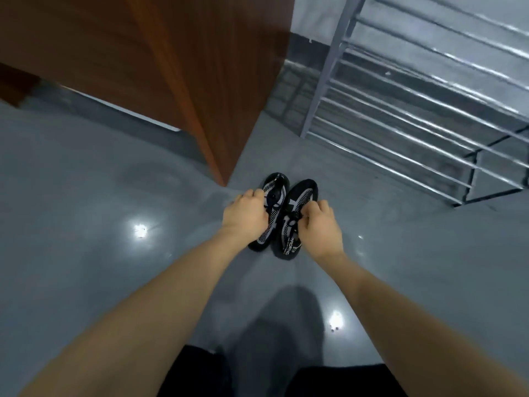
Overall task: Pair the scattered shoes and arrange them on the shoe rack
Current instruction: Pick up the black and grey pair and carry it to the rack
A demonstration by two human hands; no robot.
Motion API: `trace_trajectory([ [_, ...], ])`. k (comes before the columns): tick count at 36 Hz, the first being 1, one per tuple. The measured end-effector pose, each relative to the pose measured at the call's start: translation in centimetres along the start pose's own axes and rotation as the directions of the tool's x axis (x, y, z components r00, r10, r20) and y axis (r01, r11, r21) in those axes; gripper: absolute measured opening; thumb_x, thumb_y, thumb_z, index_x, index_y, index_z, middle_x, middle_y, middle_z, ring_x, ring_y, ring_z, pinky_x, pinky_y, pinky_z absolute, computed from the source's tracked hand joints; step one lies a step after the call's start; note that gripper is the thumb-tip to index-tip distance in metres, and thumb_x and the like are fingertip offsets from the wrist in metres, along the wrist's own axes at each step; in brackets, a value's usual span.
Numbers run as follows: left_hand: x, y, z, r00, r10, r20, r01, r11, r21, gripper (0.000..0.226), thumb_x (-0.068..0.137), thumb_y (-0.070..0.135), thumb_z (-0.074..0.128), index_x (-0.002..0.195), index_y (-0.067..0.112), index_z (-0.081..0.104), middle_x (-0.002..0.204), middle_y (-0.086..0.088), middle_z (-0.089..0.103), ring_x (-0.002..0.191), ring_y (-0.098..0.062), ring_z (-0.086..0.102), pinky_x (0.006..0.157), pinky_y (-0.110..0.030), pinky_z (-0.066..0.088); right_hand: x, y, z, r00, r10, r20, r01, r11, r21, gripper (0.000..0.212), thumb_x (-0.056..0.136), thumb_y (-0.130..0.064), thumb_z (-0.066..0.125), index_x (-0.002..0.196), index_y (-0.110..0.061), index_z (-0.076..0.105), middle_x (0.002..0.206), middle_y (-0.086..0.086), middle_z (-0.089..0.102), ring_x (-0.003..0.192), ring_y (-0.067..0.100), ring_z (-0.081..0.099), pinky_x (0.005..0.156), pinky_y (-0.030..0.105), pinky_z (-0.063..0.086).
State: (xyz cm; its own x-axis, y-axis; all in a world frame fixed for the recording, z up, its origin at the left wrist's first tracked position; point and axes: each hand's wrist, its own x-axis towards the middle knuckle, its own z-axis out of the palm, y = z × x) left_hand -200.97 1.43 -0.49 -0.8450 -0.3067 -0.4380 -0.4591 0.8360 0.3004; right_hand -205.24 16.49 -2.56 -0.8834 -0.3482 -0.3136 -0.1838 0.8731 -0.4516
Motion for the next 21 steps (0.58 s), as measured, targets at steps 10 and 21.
trace_trajectory([
  [10, -14.0, 2.6, -20.0, 0.994, -0.106, 0.003, 0.106, 0.984, -0.141, 0.028, 0.095, 0.016, 0.042, 0.121, 0.01, 0.048, 0.12, -0.013, 0.057, 0.11, -0.033, 0.054, 0.084, -0.038, 0.044, -9.4, -13.5, -17.3, 0.997, -0.064, 0.049, 0.062, 0.997, 0.048, 0.018, 0.09, -0.01, 0.043, 0.104, -0.007, 0.054, 0.112, 0.006, 0.048, 0.102, 0.025, 0.048, 0.075, 0.039, 0.047],
  [21, -28.5, 0.5, -36.8, 0.992, -0.116, -0.049, 0.106, 0.979, -0.172, 0.024, 0.096, 0.022, 0.041, 0.115, 0.014, 0.052, 0.114, -0.009, 0.062, 0.102, -0.03, 0.058, 0.079, -0.036, 0.046, -18.7, -28.2, -30.6, 0.967, -0.247, 0.068, 0.243, 0.968, 0.061, 0.014, 0.093, -0.01, 0.041, 0.103, -0.01, 0.05, 0.104, 0.002, 0.052, 0.088, 0.024, 0.053, 0.072, 0.039, 0.047],
])
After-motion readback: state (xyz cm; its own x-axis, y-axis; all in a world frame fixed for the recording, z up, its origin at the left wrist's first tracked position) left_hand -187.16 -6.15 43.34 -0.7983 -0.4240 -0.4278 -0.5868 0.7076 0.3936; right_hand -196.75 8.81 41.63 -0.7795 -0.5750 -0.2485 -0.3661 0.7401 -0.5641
